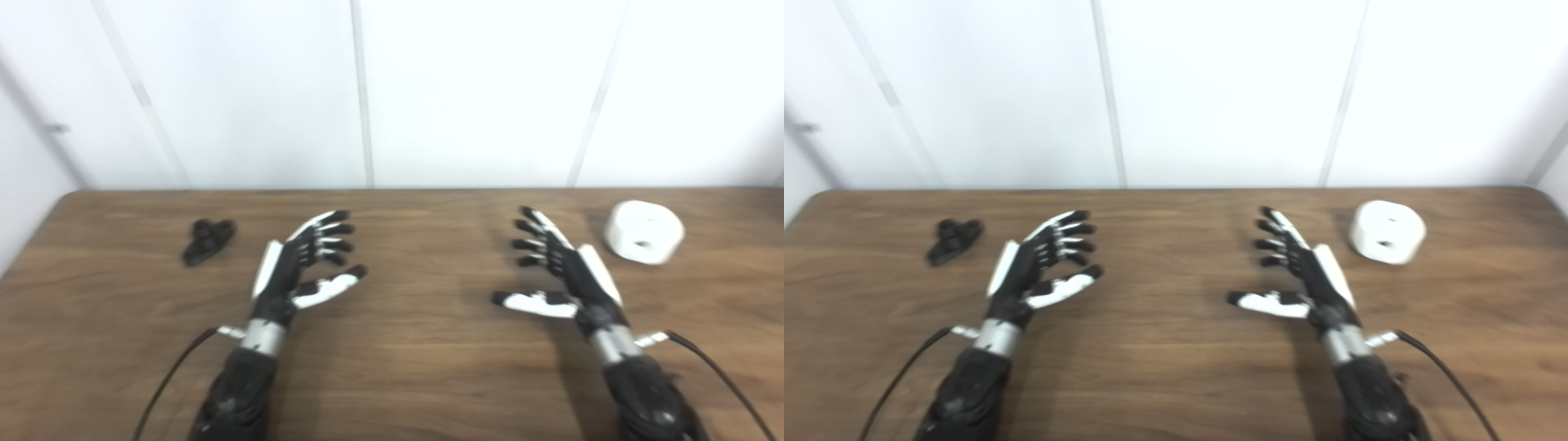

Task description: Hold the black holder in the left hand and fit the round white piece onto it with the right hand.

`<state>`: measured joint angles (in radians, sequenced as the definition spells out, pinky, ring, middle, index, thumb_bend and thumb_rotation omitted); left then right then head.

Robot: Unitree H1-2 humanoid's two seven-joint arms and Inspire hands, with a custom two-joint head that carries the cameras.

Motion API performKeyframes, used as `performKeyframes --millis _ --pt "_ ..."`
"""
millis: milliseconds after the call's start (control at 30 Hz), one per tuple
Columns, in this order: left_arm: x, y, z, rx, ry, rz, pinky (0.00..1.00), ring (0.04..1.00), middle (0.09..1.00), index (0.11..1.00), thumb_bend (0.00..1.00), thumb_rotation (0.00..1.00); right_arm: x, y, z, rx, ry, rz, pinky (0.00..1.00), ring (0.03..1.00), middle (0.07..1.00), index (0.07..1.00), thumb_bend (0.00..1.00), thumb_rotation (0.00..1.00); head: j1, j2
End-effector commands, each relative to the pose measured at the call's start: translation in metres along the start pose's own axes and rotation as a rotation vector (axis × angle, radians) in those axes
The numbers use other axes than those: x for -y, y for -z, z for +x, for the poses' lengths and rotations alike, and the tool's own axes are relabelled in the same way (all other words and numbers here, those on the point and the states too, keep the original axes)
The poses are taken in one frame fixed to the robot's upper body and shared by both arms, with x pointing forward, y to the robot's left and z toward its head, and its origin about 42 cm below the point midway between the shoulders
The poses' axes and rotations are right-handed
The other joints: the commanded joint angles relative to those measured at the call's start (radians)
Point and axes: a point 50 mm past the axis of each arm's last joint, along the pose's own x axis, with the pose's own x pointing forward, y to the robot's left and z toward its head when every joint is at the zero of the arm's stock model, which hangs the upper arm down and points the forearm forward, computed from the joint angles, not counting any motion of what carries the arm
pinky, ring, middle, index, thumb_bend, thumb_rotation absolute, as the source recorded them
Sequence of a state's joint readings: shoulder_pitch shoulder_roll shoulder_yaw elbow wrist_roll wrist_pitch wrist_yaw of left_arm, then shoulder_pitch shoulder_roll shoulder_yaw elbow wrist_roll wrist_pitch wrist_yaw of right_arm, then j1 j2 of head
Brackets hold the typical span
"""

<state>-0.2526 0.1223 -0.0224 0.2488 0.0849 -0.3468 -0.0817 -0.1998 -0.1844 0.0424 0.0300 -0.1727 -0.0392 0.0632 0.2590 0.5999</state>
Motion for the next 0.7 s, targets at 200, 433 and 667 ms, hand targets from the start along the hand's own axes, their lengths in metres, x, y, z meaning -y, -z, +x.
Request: performKeyframes --millis 200,433,667 --pt "0.019 -0.002 0.004 0.041 -0.015 -0.003 0.55 0.687 0.770 0.819 0.65 0.06 0.016 -0.010 0.003 0.094 0.026 0.002 0.66 0.784 0.892 0.943 0.70 0.11 0.053 -0.019" --pt "0.009 -0.009 0.005 0.059 -0.044 0.013 0.57 0.644 0.718 0.764 0.62 0.00 0.019 -0.012 0.005 0.096 0.030 0.000 0.66 0.783 0.889 0.938 0.69 0.06 0.057 -0.024" --pt "-0.005 -0.017 0.008 0.081 -0.075 0.004 0.46 0.567 0.667 0.706 0.60 0.00 0.020 -0.014 0.007 0.099 0.027 0.009 0.65 0.787 0.892 0.936 0.69 0.04 0.065 -0.026"
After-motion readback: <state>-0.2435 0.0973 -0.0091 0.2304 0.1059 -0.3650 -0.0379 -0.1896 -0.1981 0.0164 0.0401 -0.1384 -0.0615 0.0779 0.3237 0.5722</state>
